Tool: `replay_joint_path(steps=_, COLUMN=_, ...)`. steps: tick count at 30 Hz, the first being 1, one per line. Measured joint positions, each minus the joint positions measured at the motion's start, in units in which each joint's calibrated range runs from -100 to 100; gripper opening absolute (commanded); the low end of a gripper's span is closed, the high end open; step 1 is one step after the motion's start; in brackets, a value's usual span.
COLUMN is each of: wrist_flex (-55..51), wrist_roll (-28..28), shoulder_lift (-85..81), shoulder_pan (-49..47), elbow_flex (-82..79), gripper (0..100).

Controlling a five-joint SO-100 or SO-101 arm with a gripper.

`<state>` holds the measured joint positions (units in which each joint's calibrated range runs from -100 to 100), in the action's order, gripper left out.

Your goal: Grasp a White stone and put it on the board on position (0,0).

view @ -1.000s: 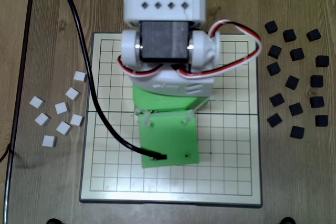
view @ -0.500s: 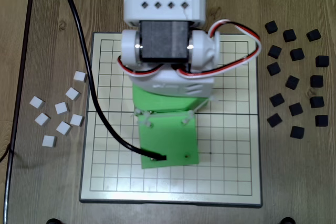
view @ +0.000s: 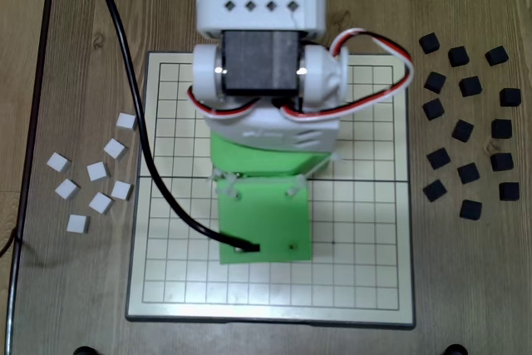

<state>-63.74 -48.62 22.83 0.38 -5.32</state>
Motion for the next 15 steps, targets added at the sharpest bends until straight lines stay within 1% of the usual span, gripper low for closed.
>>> replay_joint_path(steps=7, wrist_flex=0.0, wrist_roll=0.0, shoulder_lift=0.0, shoulder_pan=-0.2, elbow_flex=0.0, gripper=13)
replay_joint_path(steps=15, wrist_flex=0.0, wrist_roll=0.5, shoulder_lift=-0.1, shoulder_pan=-0.9, elbow_flex=0.0, gripper=13)
